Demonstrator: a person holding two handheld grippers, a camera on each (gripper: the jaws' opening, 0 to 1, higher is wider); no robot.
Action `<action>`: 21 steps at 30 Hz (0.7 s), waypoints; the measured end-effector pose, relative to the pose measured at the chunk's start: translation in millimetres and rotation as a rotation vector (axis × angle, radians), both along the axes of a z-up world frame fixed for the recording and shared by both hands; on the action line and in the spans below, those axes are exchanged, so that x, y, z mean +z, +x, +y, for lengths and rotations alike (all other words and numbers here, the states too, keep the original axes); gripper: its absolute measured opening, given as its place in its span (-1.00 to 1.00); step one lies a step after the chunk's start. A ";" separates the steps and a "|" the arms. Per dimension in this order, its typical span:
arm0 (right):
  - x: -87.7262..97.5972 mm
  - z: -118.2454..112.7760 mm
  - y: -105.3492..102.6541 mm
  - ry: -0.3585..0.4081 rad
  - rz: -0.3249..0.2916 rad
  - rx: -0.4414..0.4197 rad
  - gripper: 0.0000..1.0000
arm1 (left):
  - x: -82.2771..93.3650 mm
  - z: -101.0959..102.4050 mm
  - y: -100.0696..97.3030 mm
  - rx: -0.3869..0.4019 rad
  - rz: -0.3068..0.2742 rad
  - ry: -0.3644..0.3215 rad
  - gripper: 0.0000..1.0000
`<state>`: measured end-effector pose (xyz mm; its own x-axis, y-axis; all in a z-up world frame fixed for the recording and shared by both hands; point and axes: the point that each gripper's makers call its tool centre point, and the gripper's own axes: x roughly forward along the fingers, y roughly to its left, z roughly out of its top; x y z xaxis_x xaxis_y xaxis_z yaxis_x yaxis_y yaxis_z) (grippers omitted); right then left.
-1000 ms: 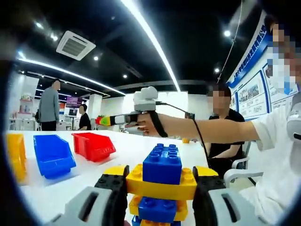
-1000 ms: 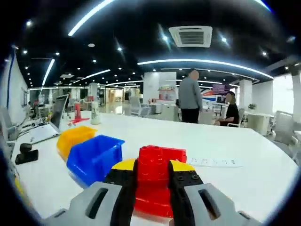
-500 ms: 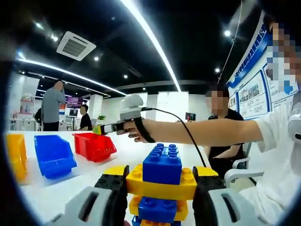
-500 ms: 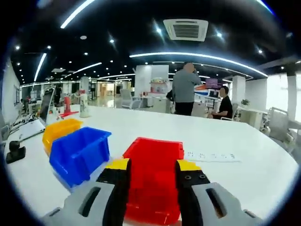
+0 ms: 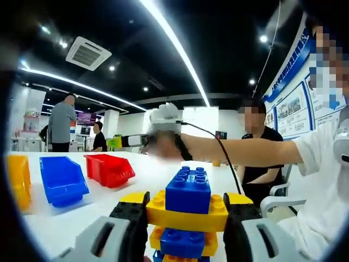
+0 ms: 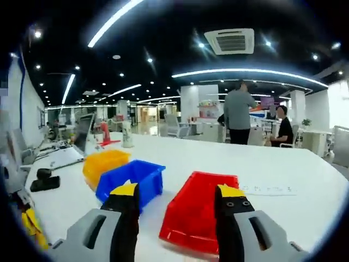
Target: Take apart the toy blocks one by one and place each separated block into its matching bin, sorting the blocks by their type until all the connected pieces are disassembled and separated into the correct bins
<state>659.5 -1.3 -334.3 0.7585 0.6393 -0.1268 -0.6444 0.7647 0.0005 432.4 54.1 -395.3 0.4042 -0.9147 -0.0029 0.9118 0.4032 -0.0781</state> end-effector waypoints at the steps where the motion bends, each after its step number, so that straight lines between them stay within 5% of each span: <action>1: 5.4 11.2 -14.5 0.017 -0.007 0.080 0.06 | 0.0 0.0 0.0 -0.001 0.001 0.000 0.09; 5: 26.7 47.8 -90.7 0.101 -0.001 0.438 -0.05 | 0.1 -0.3 0.4 -0.006 0.003 -0.002 0.09; 10: 33.1 70.1 -180.4 0.011 -0.063 0.748 -0.07 | 0.2 -1.4 0.3 -0.015 0.004 -0.002 0.09; 14: 22.7 76.8 -221.0 -0.067 -0.073 0.882 -0.06 | 0.3 -2.4 -0.9 -0.019 0.002 0.000 0.09; 21: -11.3 75.5 -233.7 -0.144 -0.030 0.928 -0.10 | -1.4 -2.4 -1.6 -0.020 -0.022 0.017 0.09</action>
<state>425.8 74.1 -345.6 -0.0425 0.9698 -0.2401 -0.9947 -0.0636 -0.0807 430.8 51.7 -396.7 0.3862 -0.9224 -0.0100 0.9210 0.3862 -0.0507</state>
